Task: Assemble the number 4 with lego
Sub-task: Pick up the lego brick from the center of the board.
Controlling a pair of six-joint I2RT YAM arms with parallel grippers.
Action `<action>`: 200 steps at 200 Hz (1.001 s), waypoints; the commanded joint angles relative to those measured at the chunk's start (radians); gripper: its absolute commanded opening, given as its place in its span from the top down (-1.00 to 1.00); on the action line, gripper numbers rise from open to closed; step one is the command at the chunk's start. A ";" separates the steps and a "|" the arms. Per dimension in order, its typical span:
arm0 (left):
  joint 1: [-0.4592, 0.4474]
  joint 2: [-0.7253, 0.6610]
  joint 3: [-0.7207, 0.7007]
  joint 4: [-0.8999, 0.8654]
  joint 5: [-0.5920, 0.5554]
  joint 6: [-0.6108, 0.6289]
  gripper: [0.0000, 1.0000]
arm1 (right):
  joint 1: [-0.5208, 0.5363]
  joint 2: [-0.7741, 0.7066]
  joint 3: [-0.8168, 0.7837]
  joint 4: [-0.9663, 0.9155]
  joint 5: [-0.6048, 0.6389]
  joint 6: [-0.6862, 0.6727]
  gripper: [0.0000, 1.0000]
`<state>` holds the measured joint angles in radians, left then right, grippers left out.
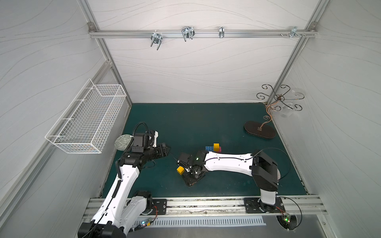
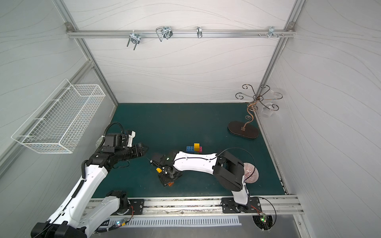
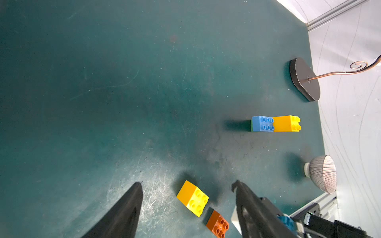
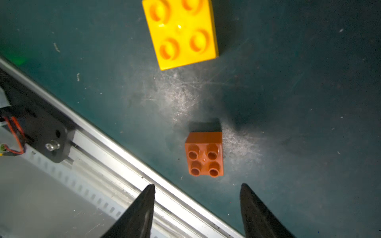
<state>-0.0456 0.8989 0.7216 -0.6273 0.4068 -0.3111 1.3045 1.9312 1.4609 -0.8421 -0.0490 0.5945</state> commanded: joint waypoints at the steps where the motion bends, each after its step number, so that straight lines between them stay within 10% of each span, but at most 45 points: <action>1: 0.018 0.003 -0.004 0.037 0.035 -0.023 -0.46 | 0.011 0.043 0.048 -0.079 0.059 0.018 -0.30; 200: 0.068 -0.023 -0.004 0.020 -0.006 -0.032 -0.46 | 0.058 0.222 0.223 -0.225 0.148 -0.019 0.22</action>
<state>0.0143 0.8898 0.7097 -0.6289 0.4007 -0.3367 1.3510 2.1258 1.6554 -1.0168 0.0940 0.5854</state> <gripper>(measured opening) 0.732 0.386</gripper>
